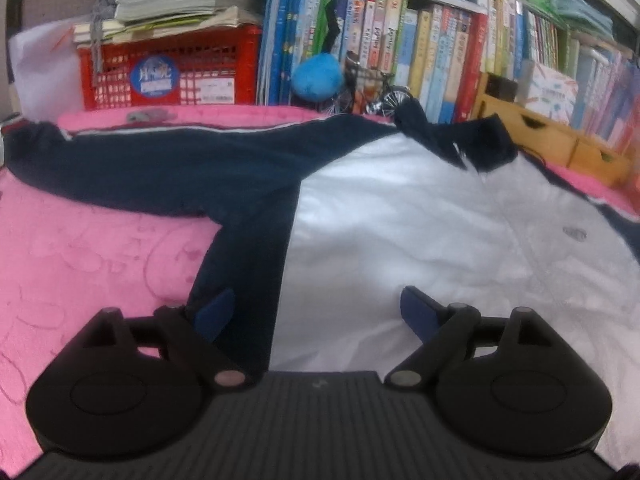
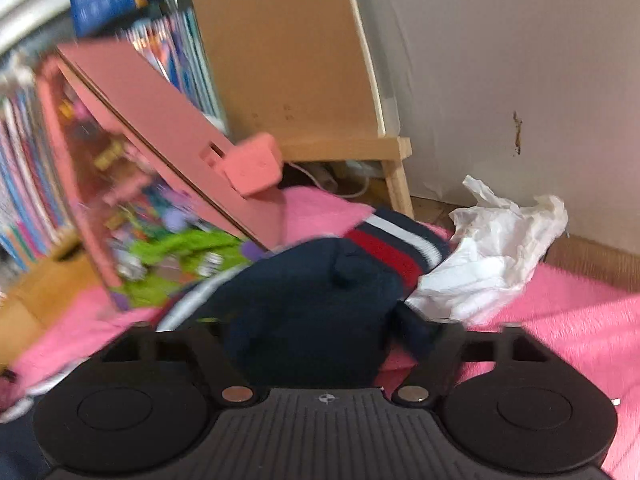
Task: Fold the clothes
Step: 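Grasp the navy sleeve cuff with the right tool and lift it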
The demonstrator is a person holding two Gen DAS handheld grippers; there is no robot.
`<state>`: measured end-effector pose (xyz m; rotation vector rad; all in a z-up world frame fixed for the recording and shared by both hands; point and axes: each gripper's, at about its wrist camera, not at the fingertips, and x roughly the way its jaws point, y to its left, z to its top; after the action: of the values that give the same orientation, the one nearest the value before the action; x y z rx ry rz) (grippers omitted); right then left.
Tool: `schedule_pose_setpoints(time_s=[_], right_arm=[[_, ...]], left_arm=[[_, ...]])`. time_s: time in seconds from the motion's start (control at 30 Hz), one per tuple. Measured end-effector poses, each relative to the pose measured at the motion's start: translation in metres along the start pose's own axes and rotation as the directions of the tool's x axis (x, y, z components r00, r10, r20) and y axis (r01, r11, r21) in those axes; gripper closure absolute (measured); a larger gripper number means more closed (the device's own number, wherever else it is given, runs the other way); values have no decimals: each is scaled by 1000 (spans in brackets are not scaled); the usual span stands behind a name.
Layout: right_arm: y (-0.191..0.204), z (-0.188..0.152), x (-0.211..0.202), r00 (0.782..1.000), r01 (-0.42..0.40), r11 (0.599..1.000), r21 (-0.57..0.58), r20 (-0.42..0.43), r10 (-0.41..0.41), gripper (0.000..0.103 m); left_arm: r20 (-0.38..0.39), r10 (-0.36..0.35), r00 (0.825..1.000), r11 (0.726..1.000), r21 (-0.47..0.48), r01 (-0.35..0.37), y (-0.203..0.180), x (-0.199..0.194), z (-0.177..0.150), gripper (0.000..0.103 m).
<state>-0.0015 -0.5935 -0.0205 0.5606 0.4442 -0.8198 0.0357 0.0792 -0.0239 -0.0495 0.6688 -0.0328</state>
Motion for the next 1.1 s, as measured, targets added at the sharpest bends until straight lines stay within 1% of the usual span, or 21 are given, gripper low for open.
schedule_pose_setpoints(time_s=[0.03, 0.07, 0.1, 0.17, 0.23, 0.33, 0.43, 0.47, 0.53, 0.57, 0.63, 0.7, 0.73, 0.77, 0.83, 0.87, 0.97, 1.0, 1.03, 1.07, 1.1], right_arm=[[1, 0, -2, 1000, 9, 1000, 3, 3, -9, 68], [1, 1, -5, 1000, -4, 1000, 15, 9, 4, 78], [1, 3, -13, 999, -28, 999, 29, 21, 27, 83], [7, 5, -34, 995, -78, 997, 29, 64, 76, 87], [20, 8, -61, 986, -133, 991, -2, 103, 133, 91], [51, 7, -104, 958, -238, 969, -70, 145, 246, 93], [88, 4, -139, 908, -375, 918, -127, 146, 392, 94], [97, 3, -146, 895, -409, 904, -127, 139, 424, 94], [110, -2, -150, 892, -425, 897, -125, 112, 438, 94], [110, -5, -149, 902, -404, 908, -107, 116, 415, 92], [104, -13, -144, 930, -338, 940, -44, 136, 341, 76], [82, -18, -131, 958, -254, 966, 56, 154, 243, 31], [69, -19, -123, 968, -214, 972, 97, 153, 198, 27], [56, -19, -114, 977, -174, 975, 138, 151, 153, 27], [41, -21, -95, 989, -105, 979, 172, 124, 84, 20], [36, -21, -84, 993, -77, 982, 173, 103, 60, 17], [25, -20, -46, 999, -40, 977, 208, 42, 32, 16], [27, -19, -42, 999, -43, 977, 211, 40, 36, 20], [31, -17, -43, 998, -56, 977, 207, 50, 46, 29], [35, -15, -45, 997, -68, 977, 203, 59, 57, 62], [39, -14, -47, 995, -80, 977, 199, 68, 68, 91]], left_arm=[[-4, -3, 1000, 1000, 12, 3, -1, 1, 0, 5], [-9, -8, 1000, 1000, 24, 8, -3, 2, 0, 2], [-14, -12, 1000, 999, 32, 13, -4, 4, 0, 1], [-22, -15, 1000, 999, 44, 16, -5, 5, 0, 0], [-24, -12, 1000, 999, 49, 13, -6, 7, 0, 0], [-21, -22, 1000, 999, 36, 23, -4, 7, 0, 0], [-16, -36, 999, 999, 19, 36, -1, 7, 1, 0], [-14, -40, 999, 999, 14, 40, 0, 6, 1, 0], [-11, -49, 999, 999, 3, 49, 2, 6, 1, 0], [-9, -53, 999, 999, -3, 53, 2, 6, 1, 0], [-4, -64, 998, 998, -15, 64, 5, 5, 1, 0], [-1, -71, 997, 997, -24, 71, 6, 4, 1, 0], [-1, -73, 997, 997, -24, 73, 7, 4, 1, 0], [-1, -73, 997, 997, -23, 73, 8, 4, 1, 0], [-6, -65, 998, 998, -13, 65, 7, 5, 1, 0], [-8, -61, 998, 998, -8, 61, 6, 5, 1, 0], [-15, -47, 999, 999, 8, 47, 2, 6, 1, 0], [-17, -41, 999, 999, 14, 41, 1, 6, 1, 0], [-20, -36, 999, 999, 21, 36, 0, 6, 1, 0], [-20, -34, 999, 999, 22, 34, -1, 7, 1, 0], [-20, -33, 999, 999, 23, 34, -1, 7, 1, 0]])
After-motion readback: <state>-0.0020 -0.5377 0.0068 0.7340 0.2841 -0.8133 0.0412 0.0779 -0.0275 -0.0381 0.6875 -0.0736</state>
